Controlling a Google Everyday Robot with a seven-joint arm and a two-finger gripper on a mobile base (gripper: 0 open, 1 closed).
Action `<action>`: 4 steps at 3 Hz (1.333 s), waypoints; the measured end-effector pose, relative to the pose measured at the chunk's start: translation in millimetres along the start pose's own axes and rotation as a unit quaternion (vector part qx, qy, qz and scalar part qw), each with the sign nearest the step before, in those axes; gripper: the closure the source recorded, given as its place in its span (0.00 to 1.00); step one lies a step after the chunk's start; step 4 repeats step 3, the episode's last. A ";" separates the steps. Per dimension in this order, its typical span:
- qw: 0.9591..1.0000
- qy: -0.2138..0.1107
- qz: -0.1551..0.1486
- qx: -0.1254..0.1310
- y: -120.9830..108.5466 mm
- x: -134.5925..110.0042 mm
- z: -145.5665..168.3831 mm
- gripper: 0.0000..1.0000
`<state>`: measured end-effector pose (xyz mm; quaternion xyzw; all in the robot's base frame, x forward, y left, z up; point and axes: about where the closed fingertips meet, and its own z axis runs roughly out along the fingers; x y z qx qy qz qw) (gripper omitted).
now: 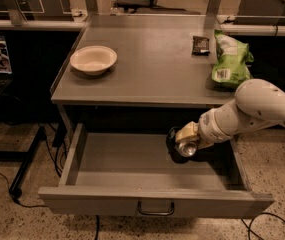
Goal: Place green can into top drawer
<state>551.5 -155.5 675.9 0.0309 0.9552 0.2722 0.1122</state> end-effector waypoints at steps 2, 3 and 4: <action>1.000 0.000 0.000 0.000 0.1 0.0 0.1 0.00; 1.000 0.000 0.000 0.000 0.1 0.0 0.1 0.00; 1.000 0.000 0.000 0.000 0.1 0.0 0.1 0.00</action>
Offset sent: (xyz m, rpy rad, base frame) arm 0.0000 0.0000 0.0000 0.0000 0.0000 0.0001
